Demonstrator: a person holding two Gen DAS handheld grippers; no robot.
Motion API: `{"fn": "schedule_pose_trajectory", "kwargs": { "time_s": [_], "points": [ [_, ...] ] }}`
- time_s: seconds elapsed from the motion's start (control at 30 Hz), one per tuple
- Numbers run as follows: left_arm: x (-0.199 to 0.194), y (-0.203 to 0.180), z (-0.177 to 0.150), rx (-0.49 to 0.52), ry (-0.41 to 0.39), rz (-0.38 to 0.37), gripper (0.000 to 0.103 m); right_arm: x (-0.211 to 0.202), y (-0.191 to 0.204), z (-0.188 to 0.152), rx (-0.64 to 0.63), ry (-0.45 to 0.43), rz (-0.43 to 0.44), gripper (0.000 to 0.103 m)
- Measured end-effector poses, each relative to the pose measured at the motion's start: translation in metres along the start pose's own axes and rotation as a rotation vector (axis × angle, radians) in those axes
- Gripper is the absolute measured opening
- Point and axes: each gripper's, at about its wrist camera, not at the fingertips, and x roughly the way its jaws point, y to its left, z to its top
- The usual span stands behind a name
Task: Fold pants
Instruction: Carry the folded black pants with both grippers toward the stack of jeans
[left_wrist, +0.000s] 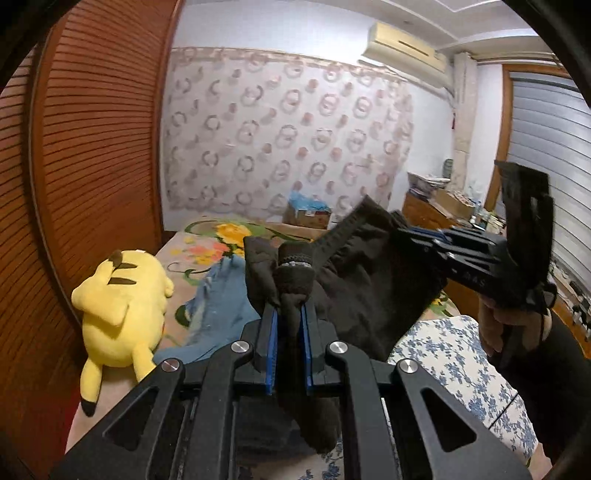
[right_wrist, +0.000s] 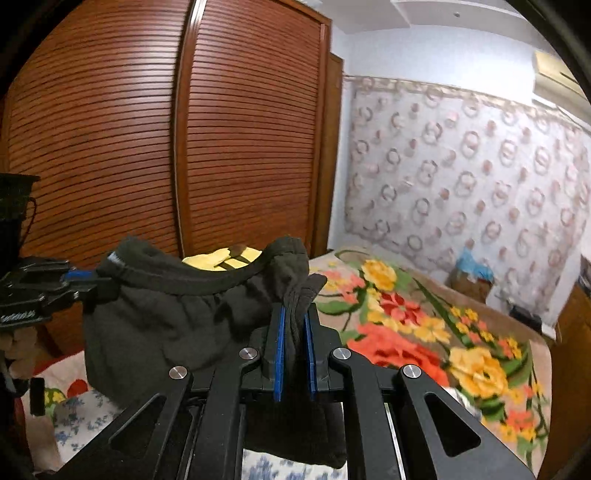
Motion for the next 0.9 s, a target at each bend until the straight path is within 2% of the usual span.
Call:
{"fn": "schedule_pose_trajectory", "kwargs": {
  "time_s": [0.37, 0.53, 0.67, 0.77, 0.83, 0.9],
  "points": [
    [0.008, 0.034, -0.016, -0.135, 0.028, 0.083, 0.012, 0.087, -0.013, 0.014, -0.051, 0.043, 0.111, 0.010],
    [0.013, 0.040, -0.030, -0.164, 0.055, 0.123, 0.012, 0.129, -0.011, 0.019, -0.056, 0.071, 0.163, 0.010],
    [0.014, 0.048, -0.034, -0.201, 0.077, 0.102, 0.013, 0.149, -0.008, 0.017, -0.076, 0.100, 0.173, 0.010],
    [0.015, 0.051, -0.035, -0.207, 0.098, 0.128, 0.016, 0.156, -0.009, 0.015, -0.065, 0.125, 0.178, 0.010],
    [0.013, 0.051, -0.034, -0.209, 0.103, 0.140, 0.020, 0.160, -0.012, 0.019, -0.052, 0.136, 0.174, 0.015],
    [0.010, 0.052, -0.031, -0.204, 0.090, 0.145, 0.032, 0.159, -0.015, 0.024, -0.032, 0.133, 0.169, 0.021]
  ]
}}
